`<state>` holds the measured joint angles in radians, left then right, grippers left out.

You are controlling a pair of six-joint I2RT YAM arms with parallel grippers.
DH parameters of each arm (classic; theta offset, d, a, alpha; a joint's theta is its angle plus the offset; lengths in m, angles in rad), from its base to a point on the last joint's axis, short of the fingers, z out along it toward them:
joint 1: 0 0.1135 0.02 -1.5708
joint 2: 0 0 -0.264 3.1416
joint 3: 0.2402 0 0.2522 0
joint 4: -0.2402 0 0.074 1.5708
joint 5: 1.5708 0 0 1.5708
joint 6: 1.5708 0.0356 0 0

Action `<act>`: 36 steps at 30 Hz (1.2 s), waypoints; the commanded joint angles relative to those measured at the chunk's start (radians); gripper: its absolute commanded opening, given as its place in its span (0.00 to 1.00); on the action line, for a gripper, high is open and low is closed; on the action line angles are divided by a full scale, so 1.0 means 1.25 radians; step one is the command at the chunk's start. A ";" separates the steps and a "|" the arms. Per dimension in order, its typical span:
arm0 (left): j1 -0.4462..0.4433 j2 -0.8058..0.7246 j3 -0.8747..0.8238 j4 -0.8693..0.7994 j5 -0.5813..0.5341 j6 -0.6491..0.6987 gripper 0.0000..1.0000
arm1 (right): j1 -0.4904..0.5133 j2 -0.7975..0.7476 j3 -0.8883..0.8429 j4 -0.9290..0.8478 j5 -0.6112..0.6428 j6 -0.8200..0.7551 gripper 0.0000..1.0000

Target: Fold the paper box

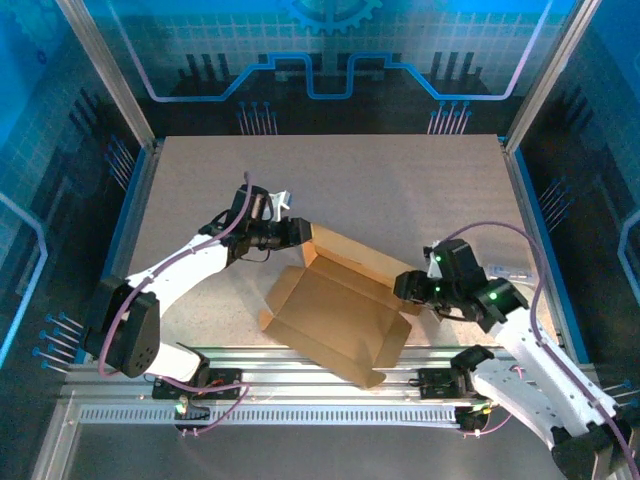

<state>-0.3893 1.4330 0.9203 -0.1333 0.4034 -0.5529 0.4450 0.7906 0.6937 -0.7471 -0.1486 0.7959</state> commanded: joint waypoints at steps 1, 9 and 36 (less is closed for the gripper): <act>-0.004 -0.030 -0.028 -0.086 -0.066 -0.026 0.42 | 0.007 0.055 0.032 0.106 0.028 -0.022 0.48; -0.003 -0.098 -0.037 -0.168 -0.132 -0.064 0.40 | -0.020 0.234 0.138 0.186 -0.026 -0.138 0.49; 0.000 -0.019 0.058 -0.271 -0.155 -0.085 0.41 | -0.290 0.143 -0.054 0.312 -0.159 -0.228 0.53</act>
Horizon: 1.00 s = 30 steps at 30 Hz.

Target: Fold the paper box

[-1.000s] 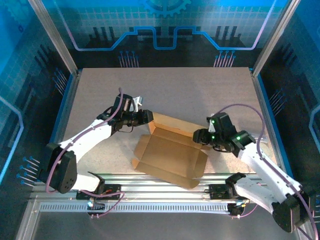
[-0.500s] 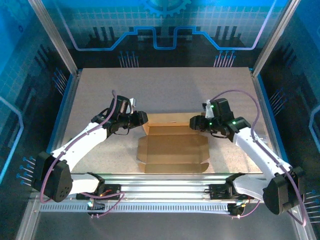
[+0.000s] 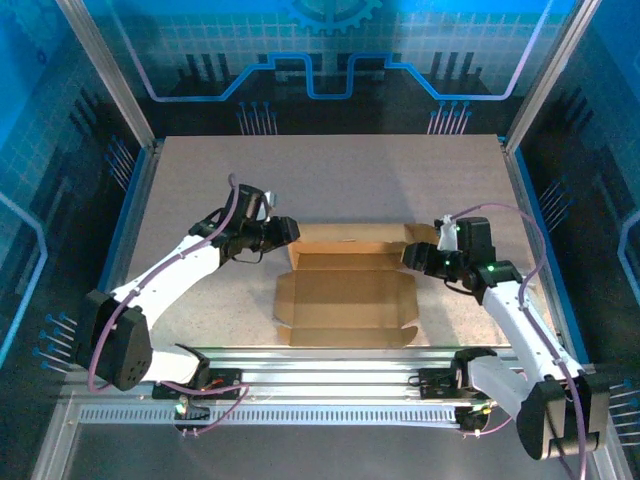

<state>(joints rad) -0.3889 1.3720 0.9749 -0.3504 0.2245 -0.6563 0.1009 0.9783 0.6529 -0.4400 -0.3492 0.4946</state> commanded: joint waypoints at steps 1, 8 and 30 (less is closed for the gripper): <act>-0.001 0.032 0.019 -0.101 -0.013 -0.002 0.41 | -0.018 -0.001 -0.028 0.077 0.006 0.017 0.52; 0.000 0.043 0.028 -0.115 -0.020 -0.010 0.41 | -0.020 0.044 -0.101 0.222 0.041 0.067 0.46; 0.003 0.052 0.029 -0.124 -0.010 -0.005 0.41 | 0.025 0.229 -0.155 0.469 0.214 0.139 0.47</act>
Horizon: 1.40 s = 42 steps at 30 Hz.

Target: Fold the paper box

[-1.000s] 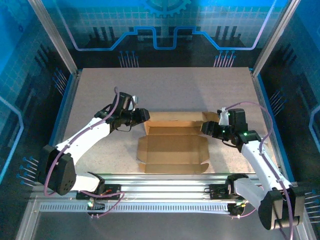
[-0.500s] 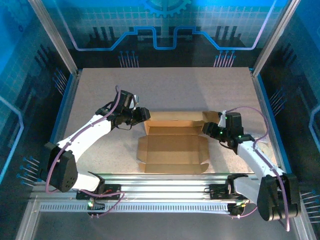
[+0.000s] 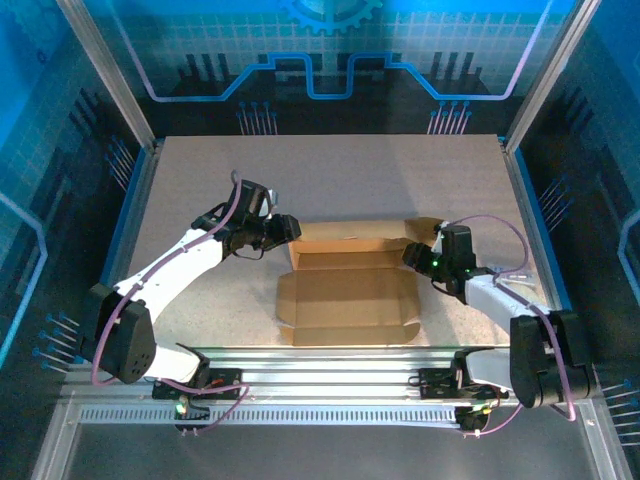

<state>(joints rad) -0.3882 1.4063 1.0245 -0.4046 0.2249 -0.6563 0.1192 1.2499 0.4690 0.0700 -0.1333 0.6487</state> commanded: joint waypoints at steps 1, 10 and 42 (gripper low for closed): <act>0.002 0.025 -0.012 -0.080 -0.011 -0.005 0.41 | 0.010 0.021 -0.007 0.067 0.043 0.016 0.47; 0.002 0.023 -0.013 -0.081 -0.014 0.000 0.39 | 0.011 0.101 0.004 0.129 0.041 0.025 0.47; 0.002 0.033 -0.015 -0.080 -0.013 -0.006 0.40 | 0.068 0.257 0.019 0.359 -0.176 0.025 0.43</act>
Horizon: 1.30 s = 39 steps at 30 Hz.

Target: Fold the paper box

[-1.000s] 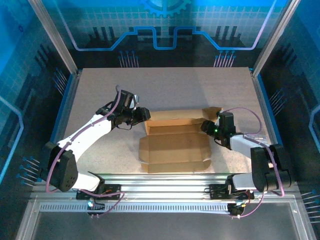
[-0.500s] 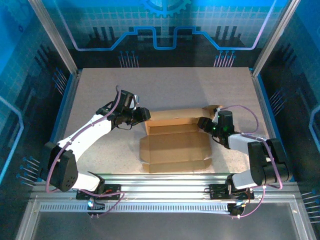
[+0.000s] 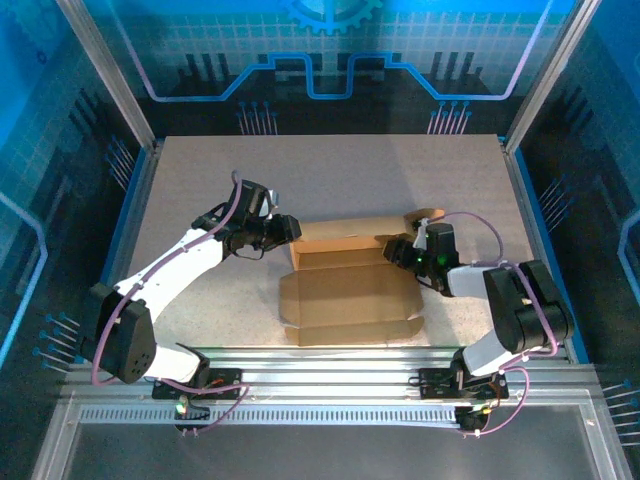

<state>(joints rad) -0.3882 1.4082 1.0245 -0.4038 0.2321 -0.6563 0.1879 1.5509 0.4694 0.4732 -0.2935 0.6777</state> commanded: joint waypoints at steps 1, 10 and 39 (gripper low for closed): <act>0.002 0.031 -0.013 -0.083 -0.020 -0.006 0.39 | 0.013 0.012 0.019 0.026 -0.044 0.001 0.43; 0.003 0.042 -0.006 -0.081 -0.023 -0.006 0.40 | -0.046 -0.177 0.006 -0.259 0.035 -0.048 0.46; 0.004 0.060 0.000 -0.074 -0.016 0.004 0.39 | -0.168 -0.176 0.472 -0.865 0.106 -0.397 0.74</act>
<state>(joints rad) -0.3882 1.4345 1.0431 -0.3965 0.2329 -0.6563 -0.0139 1.3022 1.0100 -0.5308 -0.1318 0.2565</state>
